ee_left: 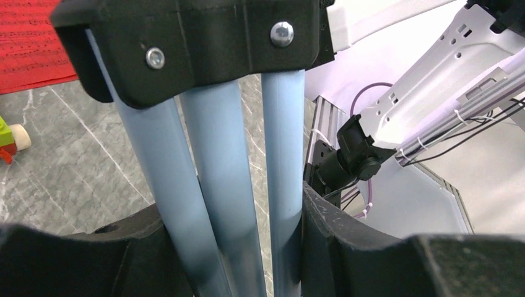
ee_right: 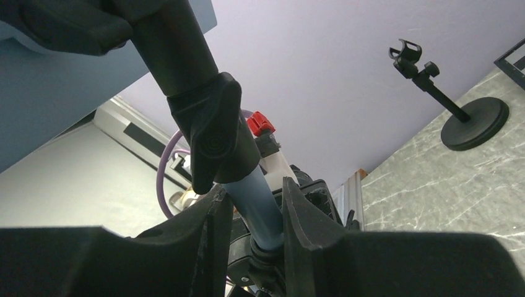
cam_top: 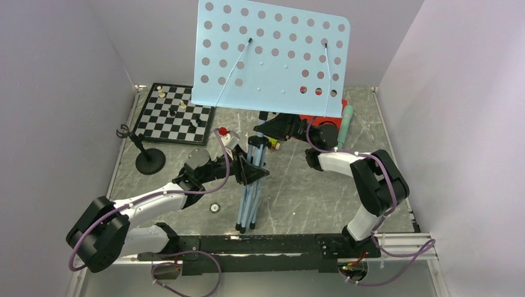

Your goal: Pack up the instrument practice props

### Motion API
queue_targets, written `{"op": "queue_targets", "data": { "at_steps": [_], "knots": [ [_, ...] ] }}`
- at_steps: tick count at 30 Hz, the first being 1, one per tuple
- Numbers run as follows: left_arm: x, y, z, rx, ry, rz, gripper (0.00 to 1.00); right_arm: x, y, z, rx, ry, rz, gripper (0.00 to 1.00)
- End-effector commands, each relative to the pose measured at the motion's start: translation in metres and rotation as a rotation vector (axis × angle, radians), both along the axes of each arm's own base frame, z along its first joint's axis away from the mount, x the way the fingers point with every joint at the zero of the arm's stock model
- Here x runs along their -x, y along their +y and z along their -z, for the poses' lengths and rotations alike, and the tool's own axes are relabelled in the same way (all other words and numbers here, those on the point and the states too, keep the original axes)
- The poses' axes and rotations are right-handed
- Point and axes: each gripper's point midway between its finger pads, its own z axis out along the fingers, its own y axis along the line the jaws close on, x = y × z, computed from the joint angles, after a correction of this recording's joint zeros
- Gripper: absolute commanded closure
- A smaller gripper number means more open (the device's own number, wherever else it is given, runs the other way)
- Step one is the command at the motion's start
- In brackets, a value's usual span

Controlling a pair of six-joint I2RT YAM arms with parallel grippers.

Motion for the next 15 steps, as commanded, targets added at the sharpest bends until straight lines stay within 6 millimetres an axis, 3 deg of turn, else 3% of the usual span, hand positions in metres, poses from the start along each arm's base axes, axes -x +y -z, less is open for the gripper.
{"op": "queue_targets", "data": {
  "at_steps": [1, 15],
  "knots": [
    [-0.027, 0.019, -0.068, 0.179, -0.280, -0.181, 1.00, -0.002, -0.014, -0.034, -0.119, -0.051, 0.032, 1.00],
    [-0.053, 0.020, -0.021, 0.191, -0.192, -0.294, 1.00, -0.025, 0.006, 0.058, 0.168, 0.121, 0.031, 1.00]
  ]
}}
